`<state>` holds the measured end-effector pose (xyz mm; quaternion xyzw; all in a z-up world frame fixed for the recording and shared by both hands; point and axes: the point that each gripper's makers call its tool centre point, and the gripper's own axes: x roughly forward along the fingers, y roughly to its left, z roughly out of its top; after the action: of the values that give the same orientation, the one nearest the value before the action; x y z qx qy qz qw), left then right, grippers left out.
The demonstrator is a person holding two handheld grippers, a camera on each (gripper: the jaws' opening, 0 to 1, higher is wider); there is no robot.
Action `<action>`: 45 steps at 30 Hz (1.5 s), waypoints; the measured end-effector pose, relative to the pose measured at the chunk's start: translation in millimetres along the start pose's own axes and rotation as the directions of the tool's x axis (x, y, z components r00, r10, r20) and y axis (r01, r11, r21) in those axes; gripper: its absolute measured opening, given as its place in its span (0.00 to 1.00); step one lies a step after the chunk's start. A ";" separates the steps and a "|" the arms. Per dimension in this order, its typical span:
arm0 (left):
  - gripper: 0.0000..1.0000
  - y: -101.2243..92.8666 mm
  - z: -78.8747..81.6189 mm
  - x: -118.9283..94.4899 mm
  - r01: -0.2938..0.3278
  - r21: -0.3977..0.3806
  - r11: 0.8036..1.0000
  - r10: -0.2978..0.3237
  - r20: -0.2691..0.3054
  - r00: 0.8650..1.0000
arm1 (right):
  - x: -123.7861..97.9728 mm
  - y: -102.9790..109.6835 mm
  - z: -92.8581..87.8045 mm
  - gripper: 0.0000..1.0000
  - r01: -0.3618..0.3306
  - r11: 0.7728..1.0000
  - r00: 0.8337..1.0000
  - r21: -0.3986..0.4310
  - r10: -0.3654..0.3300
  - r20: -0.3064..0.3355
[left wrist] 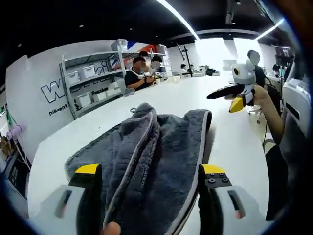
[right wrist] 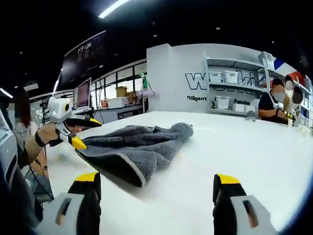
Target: Fold the towel on the table until its edges align and the towel forms a compact rectangular stack.
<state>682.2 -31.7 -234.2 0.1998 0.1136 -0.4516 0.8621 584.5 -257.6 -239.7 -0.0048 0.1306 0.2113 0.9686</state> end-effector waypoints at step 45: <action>0.23 -6.2 52.7 106.7 0.233 0.018 0.972 -0.234 0.093 0.968 | -7.7 -11.3 -3.3 0.99 0.073 0.997 0.997 -0.008 -0.073 0.011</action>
<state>738.4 -136.7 -228.7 0.1663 0.0937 -0.5592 0.8068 581.6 -271.3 -241.5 -0.0123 0.1241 0.1763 0.9764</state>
